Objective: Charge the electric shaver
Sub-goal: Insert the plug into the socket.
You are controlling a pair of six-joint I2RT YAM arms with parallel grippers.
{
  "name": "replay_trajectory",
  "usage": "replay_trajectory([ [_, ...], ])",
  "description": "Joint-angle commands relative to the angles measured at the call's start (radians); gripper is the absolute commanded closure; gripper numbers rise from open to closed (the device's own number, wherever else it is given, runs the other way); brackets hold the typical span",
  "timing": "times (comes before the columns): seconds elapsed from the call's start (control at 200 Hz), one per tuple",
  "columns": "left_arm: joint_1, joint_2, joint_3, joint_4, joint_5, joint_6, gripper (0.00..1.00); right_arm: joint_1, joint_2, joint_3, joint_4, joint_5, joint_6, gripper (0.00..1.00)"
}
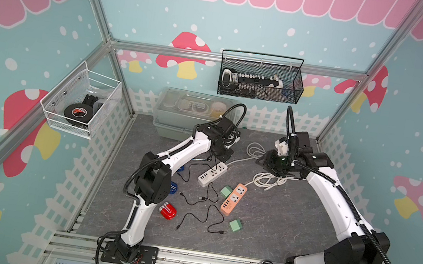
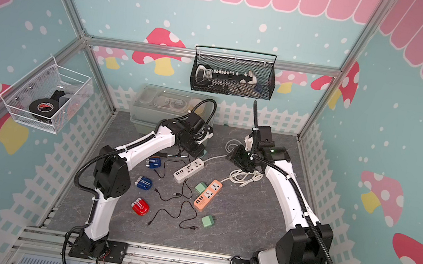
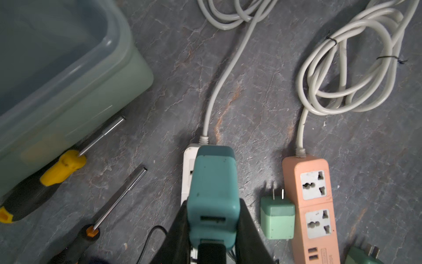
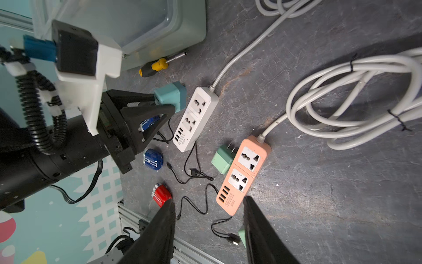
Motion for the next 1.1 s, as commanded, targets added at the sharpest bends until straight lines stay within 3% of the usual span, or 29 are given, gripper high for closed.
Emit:
replay_trajectory([
  [0.0,-0.004,0.043,0.061,-0.085,-0.033,0.051,1.0,0.003,-0.004,0.003,-0.018,-0.001,-0.043,0.52],
  [0.24,-0.039,0.089,0.096,-0.171,-0.136,0.095,1.0,0.002,0.002,-0.001,-0.038,-0.002,-0.058,0.53],
  [0.53,-0.047,0.134,0.143,-0.233,-0.176,0.107,1.0,0.002,0.006,-0.009,-0.04,-0.014,-0.06,0.54],
  [1.091,-0.05,0.205,0.19,-0.255,-0.155,0.099,1.0,0.002,0.007,-0.022,-0.045,-0.033,-0.054,0.55],
])
